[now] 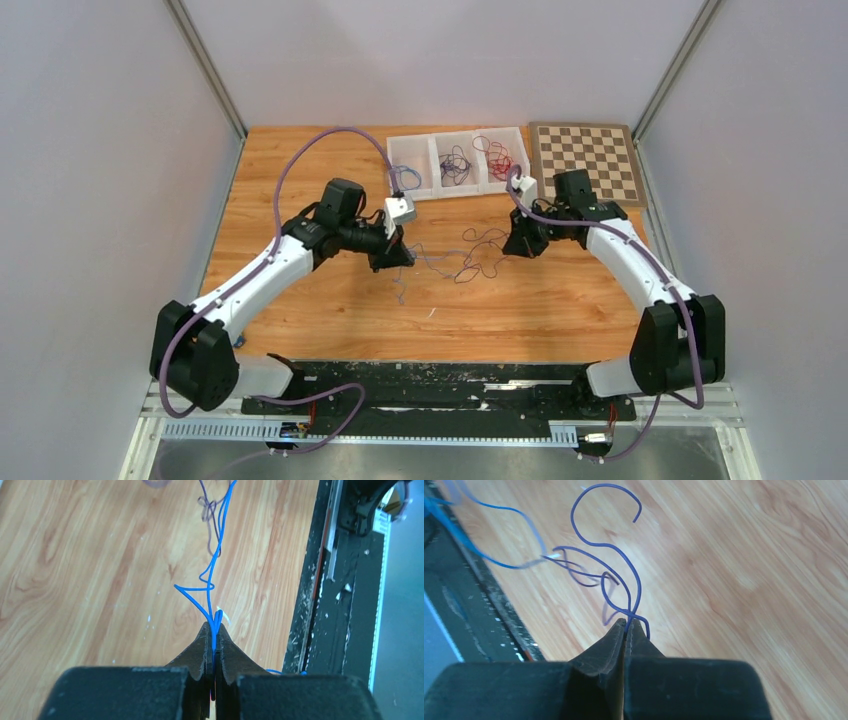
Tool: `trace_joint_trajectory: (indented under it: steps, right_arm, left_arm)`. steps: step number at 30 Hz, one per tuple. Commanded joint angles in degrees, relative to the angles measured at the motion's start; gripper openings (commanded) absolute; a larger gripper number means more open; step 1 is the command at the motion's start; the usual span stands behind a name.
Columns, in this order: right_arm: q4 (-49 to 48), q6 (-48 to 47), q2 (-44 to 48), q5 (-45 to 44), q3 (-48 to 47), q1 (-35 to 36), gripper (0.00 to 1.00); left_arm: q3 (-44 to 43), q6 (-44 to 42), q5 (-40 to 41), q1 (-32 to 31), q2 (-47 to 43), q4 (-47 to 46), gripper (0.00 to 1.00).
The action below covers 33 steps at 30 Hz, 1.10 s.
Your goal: Untangle the cables
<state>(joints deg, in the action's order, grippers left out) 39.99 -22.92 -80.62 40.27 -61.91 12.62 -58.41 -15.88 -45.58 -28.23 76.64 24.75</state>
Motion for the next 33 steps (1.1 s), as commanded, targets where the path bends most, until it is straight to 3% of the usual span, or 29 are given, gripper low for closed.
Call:
trace_joint_trajectory:
  steps: [1, 12, 33]
  right_arm:
    - [-1.03, -4.28, 0.31, -4.04, 1.82, -5.98, 0.0]
    - [-1.98, -8.43, -3.19, -8.32, -1.03, -22.15, 0.0]
    - [-2.36, -16.55, -11.72, -10.29, -6.96, -35.57, 0.0]
  left_arm:
    - [2.25, -10.17, 1.43, 2.68, -4.37, 7.44, 0.0]
    - [0.12, -20.91, 5.06, 14.79, 0.13, 17.66, 0.0]
    - [-2.04, -24.49, 9.16, 22.96, 1.58, 22.09, 0.0]
